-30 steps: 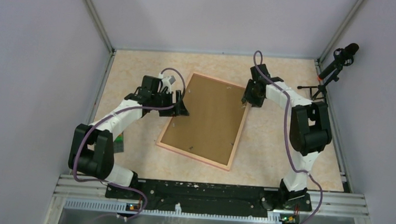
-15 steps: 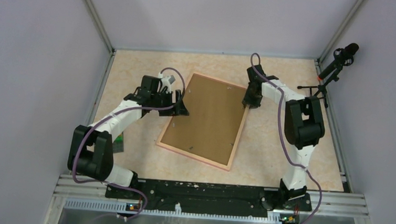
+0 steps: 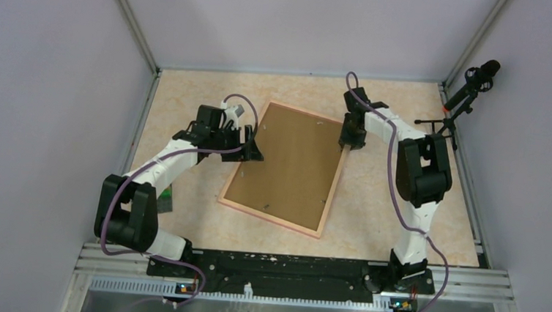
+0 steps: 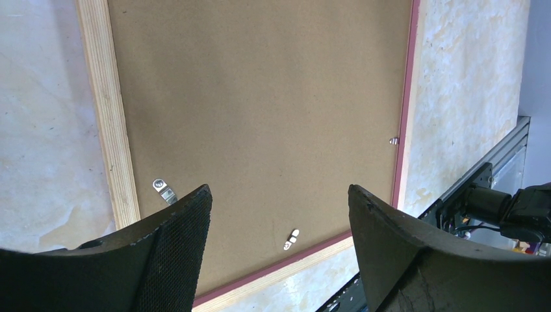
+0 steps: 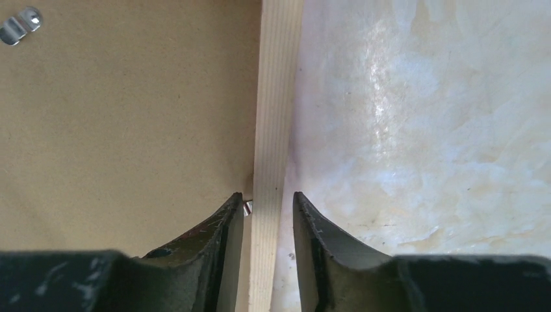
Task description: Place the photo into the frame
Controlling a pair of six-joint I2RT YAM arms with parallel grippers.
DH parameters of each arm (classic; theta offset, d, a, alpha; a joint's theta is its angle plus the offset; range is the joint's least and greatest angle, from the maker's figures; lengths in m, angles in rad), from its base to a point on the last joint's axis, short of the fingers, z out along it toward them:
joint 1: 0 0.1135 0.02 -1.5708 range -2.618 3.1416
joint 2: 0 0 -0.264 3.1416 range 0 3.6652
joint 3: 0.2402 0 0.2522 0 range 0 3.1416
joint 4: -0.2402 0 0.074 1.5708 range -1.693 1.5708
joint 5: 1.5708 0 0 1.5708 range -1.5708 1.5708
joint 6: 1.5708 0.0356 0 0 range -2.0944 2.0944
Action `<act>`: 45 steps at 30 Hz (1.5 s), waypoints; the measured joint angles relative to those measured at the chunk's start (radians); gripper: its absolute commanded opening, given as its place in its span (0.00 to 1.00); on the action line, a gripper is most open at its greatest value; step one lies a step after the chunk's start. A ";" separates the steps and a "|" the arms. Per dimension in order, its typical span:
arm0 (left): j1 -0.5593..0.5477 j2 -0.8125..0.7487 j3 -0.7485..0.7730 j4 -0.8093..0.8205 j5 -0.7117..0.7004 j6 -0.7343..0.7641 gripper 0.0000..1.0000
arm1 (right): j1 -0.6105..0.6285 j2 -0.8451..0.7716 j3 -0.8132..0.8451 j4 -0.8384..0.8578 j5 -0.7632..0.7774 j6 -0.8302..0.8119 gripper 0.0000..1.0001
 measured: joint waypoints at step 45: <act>0.000 -0.006 -0.005 0.002 -0.018 0.000 0.81 | 0.044 -0.514 -0.502 0.322 -0.038 -0.021 0.99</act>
